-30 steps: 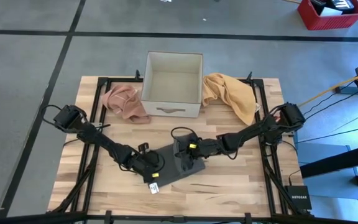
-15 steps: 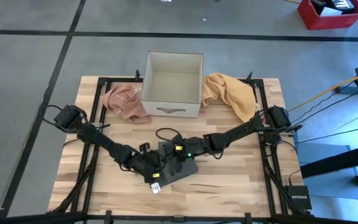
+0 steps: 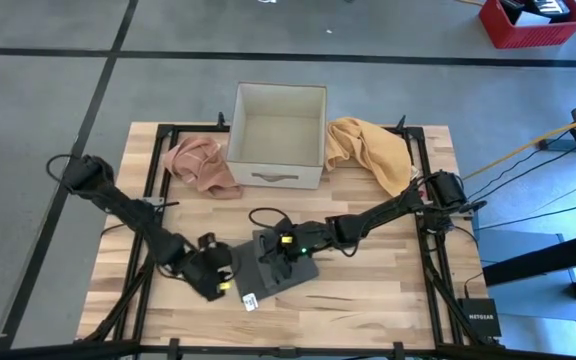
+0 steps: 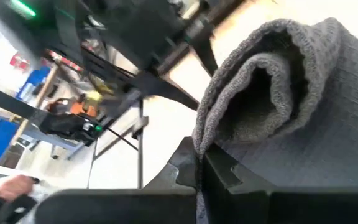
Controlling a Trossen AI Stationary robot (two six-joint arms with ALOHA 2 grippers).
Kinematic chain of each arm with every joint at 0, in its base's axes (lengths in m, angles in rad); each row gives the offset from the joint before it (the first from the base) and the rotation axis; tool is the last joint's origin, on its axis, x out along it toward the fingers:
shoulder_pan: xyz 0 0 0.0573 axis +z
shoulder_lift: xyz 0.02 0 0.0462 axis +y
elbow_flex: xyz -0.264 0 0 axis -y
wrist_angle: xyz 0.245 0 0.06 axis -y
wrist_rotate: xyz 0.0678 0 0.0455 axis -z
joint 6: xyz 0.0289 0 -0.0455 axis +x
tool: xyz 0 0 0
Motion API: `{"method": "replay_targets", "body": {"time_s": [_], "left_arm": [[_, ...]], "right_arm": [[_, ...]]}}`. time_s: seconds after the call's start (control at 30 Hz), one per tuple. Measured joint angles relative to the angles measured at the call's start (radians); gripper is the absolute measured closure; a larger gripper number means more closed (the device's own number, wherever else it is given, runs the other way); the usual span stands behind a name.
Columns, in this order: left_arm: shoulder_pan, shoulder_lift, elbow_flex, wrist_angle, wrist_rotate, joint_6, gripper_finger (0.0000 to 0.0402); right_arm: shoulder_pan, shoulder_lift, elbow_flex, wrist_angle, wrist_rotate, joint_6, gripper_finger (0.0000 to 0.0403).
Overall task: Fold towel
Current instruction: Fold the dark gray towel
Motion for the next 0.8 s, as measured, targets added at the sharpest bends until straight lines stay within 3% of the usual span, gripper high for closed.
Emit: {"method": "replay_targets", "body": {"time_s": [0.1,0.27,0.8], "left_arm": [[-0.042,0.013,-0.080,0.111,-0.033,-0.057,0.0270],[-0.022,0.054,-0.163,0.247,-0.044,-0.082,0.0270],[0.009,0.091,-0.168,0.270,-0.048,-0.052,0.0270]], "right_arm": [[0.001,0.000,0.000,0.014,0.000,0.001,0.0396],[0.002,0.006,0.000,0.023,0.010,0.012,0.0397],[-0.019,0.161,0.137,-0.009,0.026,0.004,0.0394]]}}
